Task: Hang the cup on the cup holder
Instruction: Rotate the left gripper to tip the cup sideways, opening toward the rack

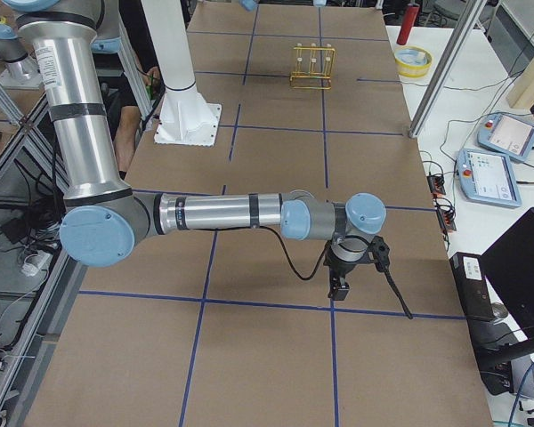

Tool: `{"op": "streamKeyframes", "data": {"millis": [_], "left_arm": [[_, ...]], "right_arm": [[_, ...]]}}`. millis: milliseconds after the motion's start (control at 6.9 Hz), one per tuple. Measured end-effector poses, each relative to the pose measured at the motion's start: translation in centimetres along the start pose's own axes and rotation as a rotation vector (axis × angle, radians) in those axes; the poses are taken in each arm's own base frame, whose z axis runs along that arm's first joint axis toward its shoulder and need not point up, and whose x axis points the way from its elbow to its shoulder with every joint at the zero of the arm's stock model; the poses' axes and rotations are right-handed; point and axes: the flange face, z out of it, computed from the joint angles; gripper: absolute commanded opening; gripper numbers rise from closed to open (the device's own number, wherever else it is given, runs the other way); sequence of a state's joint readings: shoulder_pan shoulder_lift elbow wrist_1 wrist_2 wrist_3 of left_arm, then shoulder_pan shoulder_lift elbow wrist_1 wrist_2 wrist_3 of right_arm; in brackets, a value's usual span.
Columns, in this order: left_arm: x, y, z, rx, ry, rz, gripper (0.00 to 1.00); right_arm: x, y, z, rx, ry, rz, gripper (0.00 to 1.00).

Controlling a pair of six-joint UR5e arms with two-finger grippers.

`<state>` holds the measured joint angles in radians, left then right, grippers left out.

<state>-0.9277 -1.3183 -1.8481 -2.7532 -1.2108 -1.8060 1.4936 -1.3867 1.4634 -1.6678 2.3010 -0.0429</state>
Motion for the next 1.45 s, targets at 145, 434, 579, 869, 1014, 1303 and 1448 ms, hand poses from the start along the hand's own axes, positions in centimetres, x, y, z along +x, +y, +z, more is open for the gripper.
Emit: {"op": "streamKeyframes", "data": {"millis": [145, 434, 579, 869, 1014, 1303, 1448], "left_arm": [[0.5, 0.6, -0.5, -0.034, 0.027, -0.194, 0.0], [1.5, 2.1, -1.9, -0.14, 0.09, -0.575, 0.0], [1.8, 3.0, -2.5, -0.196, 0.111, -0.748, 0.0], [1.6, 4.1, -4.5, -0.316, 0.14, -1.068, 0.0], [1.2, 4.5, -5.5, -0.355, 0.169, -1.214, 0.0], [0.9, 6.1, -7.1, -0.4, 0.233, -1.474, 0.0], [0.8, 6.6, -7.7, -0.418, 0.27, -1.607, 0.0]], "right_arm": [[0.0, 0.0, 0.0, 0.0, 0.0, 0.0, 1.0], [0.0, 0.0, 0.0, -0.001, 0.0, 0.0, 1.0], [0.0, 0.0, 0.0, -0.001, 0.0, 0.0, 1.0], [0.0, 0.0, 0.0, -0.001, 0.0, 0.001, 1.0], [0.0, 0.0, 0.0, 0.0, 0.0, 0.001, 1.0], [0.0, 0.0, 0.0, 0.0, 0.0, 0.0, 1.0], [0.0, 0.0, 0.0, 0.0, 0.0, 0.0, 1.0]]}}
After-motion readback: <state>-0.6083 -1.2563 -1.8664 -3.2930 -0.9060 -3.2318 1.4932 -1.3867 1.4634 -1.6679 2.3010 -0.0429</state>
